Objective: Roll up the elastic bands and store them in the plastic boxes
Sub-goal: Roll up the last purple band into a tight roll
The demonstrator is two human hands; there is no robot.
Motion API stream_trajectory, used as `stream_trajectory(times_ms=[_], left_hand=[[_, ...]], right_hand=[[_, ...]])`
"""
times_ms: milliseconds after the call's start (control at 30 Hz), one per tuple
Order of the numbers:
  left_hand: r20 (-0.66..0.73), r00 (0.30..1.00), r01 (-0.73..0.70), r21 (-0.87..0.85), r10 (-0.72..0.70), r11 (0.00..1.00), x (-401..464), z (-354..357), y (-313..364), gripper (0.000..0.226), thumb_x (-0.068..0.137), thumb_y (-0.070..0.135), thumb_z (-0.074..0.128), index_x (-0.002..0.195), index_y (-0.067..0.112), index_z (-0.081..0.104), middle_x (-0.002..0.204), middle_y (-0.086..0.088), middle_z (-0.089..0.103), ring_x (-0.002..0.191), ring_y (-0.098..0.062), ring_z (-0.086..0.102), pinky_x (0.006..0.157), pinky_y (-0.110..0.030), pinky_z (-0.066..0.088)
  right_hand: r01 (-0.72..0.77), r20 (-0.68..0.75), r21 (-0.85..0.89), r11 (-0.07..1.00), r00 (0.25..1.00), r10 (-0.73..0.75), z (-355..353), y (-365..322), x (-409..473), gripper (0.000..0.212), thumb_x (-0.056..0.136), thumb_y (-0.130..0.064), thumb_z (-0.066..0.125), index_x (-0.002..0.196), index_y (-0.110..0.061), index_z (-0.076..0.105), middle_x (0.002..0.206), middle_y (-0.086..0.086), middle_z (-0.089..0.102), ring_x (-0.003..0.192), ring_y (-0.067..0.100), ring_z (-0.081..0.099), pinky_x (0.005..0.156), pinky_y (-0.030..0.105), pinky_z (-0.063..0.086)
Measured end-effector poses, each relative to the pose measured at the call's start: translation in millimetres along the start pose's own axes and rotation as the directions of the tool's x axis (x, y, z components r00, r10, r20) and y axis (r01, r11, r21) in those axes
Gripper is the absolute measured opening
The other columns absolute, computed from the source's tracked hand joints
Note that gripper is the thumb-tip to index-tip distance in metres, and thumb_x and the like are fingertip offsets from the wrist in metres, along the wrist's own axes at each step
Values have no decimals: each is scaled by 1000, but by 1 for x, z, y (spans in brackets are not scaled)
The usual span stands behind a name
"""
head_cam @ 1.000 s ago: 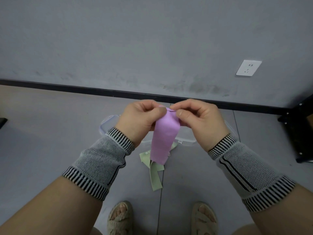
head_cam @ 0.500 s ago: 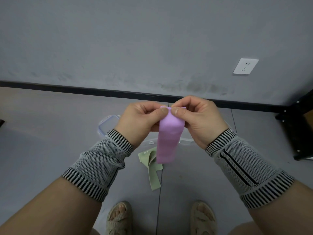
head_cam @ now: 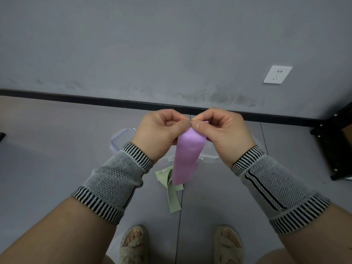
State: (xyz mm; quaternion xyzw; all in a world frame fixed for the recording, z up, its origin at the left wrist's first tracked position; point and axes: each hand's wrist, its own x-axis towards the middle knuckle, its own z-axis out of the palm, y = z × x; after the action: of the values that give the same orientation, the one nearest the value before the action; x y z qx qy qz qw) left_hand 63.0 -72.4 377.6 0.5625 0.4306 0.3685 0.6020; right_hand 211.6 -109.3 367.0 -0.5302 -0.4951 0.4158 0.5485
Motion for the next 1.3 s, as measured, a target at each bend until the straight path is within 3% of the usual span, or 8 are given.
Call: stream_trajectory(times_ms=[133, 333, 467, 633, 900, 1000, 1167, 1300], left_hand=[[13, 1000, -25, -2, 25, 1000, -1, -2, 1, 14, 84, 1, 63, 73, 8, 64, 66, -7, 68, 61, -13, 64, 58, -26, 55], [31, 997, 77, -216, -72, 973, 1, -1, 2, 12, 78, -4, 65, 76, 7, 62, 73, -11, 70, 64, -19, 65, 61, -30, 57], [76, 991, 131, -268, -114, 954, 2, -2, 4, 16, 86, -8, 54, 77, 5, 59, 68, -8, 69, 60, -16, 65, 55, -25, 55], [129, 979, 184, -257, -155, 949, 2, -4, 5, 15, 84, -8, 53, 76, 2, 61, 69, -9, 68, 61, -17, 65, 61, -28, 58], [47, 998, 51, -23, -50, 998, 0, -1, 4, 13, 83, -3, 64, 74, 7, 65, 72, -14, 67, 67, -19, 64, 65, -29, 57], [40, 997, -64, 118, 60, 991, 0, -3, 3, 18, 80, 1, 69, 70, 14, 65, 62, -2, 62, 64, -15, 57, 66, -27, 51], [42, 988, -152, 196, 147, 969, -1, -2, 5, 22, 81, -3, 67, 70, 15, 62, 65, 7, 63, 68, -13, 59, 69, -24, 52], [48, 989, -148, 206, 141, 967, -1, -4, 6, 18, 81, -1, 67, 72, 14, 62, 70, 0, 65, 72, -21, 61, 74, -35, 55]], right_hand=[[-96, 11, 118, 988, 995, 95, -2, -1, 0, 21, 83, 5, 63, 74, -12, 71, 72, 4, 71, 73, 19, 67, 72, 37, 58], [-213, 61, 285, 935, 977, 204, 0, -5, 3, 21, 82, 13, 57, 73, -4, 65, 71, 9, 67, 70, 21, 63, 70, 33, 56], [-254, 104, 307, 917, 967, 233, -2, -8, 4, 23, 81, 16, 55, 72, -3, 64, 70, 10, 68, 67, 19, 63, 67, 29, 56], [-266, 129, 293, 918, 963, 238, -6, -9, 4, 25, 81, 17, 55, 70, -4, 65, 71, 11, 67, 67, 20, 63, 64, 28, 55], [-238, 132, 231, 944, 968, 212, -7, -9, 3, 27, 80, 15, 58, 68, -7, 67, 71, 9, 66, 71, 20, 64, 70, 30, 57], [-256, 123, 290, 922, 965, 230, -8, -10, 2, 14, 85, 6, 58, 77, -2, 66, 73, 9, 69, 71, 19, 66, 69, 31, 58], [-79, 42, -12, 997, 996, 80, -11, -10, 0, 13, 83, -5, 67, 73, -12, 70, 67, 4, 70, 61, 19, 62, 58, 28, 57], [4, 63, -20, 1000, 998, -3, -11, -13, -3, 6, 76, -6, 73, 76, -11, 70, 68, 10, 71, 60, 21, 63, 56, 29, 56]])
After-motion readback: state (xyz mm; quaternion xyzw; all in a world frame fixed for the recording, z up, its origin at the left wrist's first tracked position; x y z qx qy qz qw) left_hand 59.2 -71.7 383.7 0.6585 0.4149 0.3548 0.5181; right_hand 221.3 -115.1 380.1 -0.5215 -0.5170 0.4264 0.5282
